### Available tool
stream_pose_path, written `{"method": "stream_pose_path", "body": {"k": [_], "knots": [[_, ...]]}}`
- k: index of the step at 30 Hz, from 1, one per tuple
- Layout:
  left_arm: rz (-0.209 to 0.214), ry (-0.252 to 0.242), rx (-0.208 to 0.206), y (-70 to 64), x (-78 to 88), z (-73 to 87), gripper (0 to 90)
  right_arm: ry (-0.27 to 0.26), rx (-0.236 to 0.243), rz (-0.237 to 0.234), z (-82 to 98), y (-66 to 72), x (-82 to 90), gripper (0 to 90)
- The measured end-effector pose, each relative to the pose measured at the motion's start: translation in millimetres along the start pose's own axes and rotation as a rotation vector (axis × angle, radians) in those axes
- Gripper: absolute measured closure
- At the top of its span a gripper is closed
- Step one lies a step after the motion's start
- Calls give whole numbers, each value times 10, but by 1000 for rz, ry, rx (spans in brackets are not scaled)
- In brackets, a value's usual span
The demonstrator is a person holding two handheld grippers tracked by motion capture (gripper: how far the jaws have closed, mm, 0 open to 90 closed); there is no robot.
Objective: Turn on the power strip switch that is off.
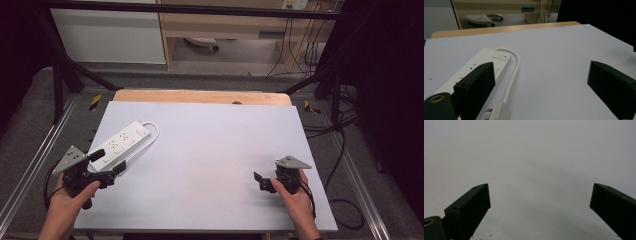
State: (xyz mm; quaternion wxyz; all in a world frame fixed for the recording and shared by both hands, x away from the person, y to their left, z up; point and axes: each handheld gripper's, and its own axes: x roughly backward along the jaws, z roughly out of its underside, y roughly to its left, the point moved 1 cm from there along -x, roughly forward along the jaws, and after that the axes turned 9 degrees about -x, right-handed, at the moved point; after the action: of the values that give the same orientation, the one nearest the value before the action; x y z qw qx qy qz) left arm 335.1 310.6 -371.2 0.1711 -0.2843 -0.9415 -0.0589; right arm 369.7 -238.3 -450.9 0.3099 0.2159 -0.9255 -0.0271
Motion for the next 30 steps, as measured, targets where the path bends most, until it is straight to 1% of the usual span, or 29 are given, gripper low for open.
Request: {"method": "stream_pose_path", "body": {"k": [2, 8, 12, 19, 25, 30], "knots": [[5, 1, -7, 6, -19, -21, 79, -3, 10, 1, 1, 6, -6, 36], [7, -3, -18, 37, -61, -117, 79, -3, 3, -4, -1, 15, -2, 35], [4, -7, -26, 62, -74, -205, 78, -8, 8, -1, -4, 5, 5, 35], [-1, -2, -27, 97, -106, -241, 77, -8, 5, -1, -4, 5, 3, 34], [1, 4, -46, 113, -160, -269, 74, -9, 4, 0, -4, 5, 2, 34], [1, 5, -48, 139, -220, -291, 72, -12, 3, 0, -6, 5, 7, 34]]}}
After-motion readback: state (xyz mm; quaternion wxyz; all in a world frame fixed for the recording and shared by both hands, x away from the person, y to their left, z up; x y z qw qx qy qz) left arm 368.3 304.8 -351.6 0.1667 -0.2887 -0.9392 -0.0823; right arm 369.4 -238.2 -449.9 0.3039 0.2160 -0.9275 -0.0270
